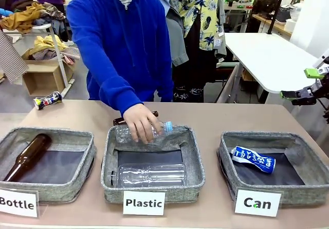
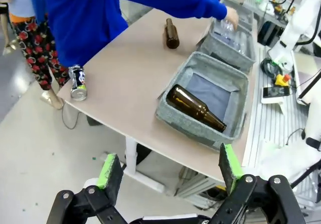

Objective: Sort the can waste into the basket.
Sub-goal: Pick up the can waste from the table and place it in the right Fabric basket.

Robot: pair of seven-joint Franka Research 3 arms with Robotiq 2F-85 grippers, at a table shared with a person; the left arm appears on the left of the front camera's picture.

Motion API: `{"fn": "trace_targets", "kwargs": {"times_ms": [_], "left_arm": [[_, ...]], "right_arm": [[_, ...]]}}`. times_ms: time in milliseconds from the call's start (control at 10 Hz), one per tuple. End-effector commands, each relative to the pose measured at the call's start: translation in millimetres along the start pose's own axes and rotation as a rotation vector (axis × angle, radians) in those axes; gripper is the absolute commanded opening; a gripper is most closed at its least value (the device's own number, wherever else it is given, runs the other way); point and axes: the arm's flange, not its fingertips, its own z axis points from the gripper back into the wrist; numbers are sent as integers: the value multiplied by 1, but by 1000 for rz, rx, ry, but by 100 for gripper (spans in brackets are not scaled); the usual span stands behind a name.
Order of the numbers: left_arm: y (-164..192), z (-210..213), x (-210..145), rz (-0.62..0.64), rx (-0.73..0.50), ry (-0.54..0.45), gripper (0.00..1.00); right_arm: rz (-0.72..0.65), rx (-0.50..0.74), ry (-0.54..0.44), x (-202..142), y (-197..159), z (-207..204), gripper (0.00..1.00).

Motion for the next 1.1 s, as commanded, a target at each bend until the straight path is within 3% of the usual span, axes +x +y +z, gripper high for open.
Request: {"fn": "trace_targets", "kwargs": {"times_ms": [0,200,500,700,1000], "left_arm": [[1,-11,20,-37,-21,11,100],[8,-28,46,-33,-23,84,100],[25,-76,100,-58,-87,281,100],[31,-73,104,-29,-90,279,100],[18,-66,79,-17,-64,235,100]], "right_arm": [[16,3,10,-2,3,1,100],[16,3,10,-2,3,1,100],[16,3,10,-2,3,1,100],[16,3,10,-2,3,1,100],[16,3,10,-2,3,1,100]]}}
